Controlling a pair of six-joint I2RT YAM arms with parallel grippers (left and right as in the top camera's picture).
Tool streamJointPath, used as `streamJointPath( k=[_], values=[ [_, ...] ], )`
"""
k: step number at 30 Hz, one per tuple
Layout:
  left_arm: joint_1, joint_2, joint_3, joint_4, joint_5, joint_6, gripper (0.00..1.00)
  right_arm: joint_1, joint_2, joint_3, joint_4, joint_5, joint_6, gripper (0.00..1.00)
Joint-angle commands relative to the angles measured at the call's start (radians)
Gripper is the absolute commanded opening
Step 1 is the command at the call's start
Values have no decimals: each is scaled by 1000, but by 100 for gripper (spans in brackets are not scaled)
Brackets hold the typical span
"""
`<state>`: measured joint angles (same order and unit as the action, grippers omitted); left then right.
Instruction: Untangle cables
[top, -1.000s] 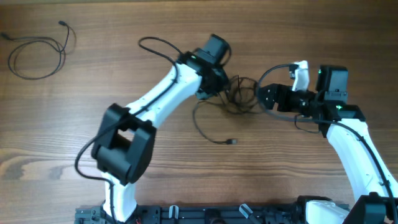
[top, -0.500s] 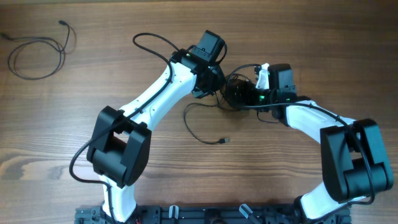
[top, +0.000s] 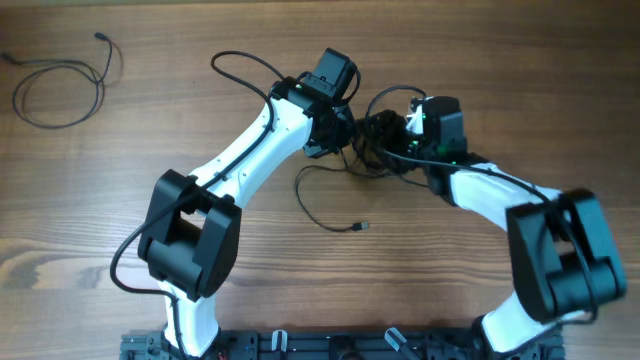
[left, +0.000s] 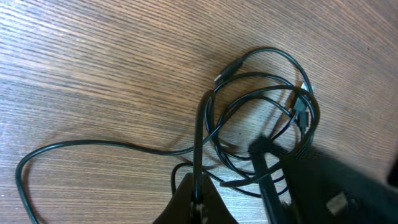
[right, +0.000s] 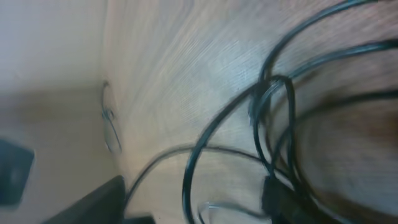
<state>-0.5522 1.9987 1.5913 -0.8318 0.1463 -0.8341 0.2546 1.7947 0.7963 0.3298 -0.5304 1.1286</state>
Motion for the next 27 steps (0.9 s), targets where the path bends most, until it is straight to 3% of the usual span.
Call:
streamJointPath(
  k=[1, 3, 5, 9, 12, 15, 23, 26, 27],
  values=[
    [5, -23, -6, 3, 1, 20, 4, 6, 63, 3, 56, 25, 187, 49],
    [24, -34, -6, -3, 1, 80, 4, -22, 58, 3, 140, -1, 95, 5],
    [80, -91, -6, -40, -8, 168, 4, -139, 15, 3, 178, -119, -40, 5],
    [321, -318, -6, -27, -25, 267, 4, -503, -140, 3, 37, -296, -212, 5],
    [503, -457, -6, 43, -24, 266, 4, -685, -227, 3, -136, -277, -357, 5],
    [718, -589, -6, 144, -24, 266, 4, -857, -283, 3, -340, -109, -423, 5],
    [999, -660, -6, 291, -25, 265, 4, -1056, -287, 3, -716, 363, -415, 5],
    [1099, -658, -6, 274, -23, 257, 4, -1057, -287, 3, -718, 324, -420, 5],
    [1116, -658, -6, 236, 11, 254, 4, -1056, -287, 3, -721, 244, -431, 9]
  ],
)
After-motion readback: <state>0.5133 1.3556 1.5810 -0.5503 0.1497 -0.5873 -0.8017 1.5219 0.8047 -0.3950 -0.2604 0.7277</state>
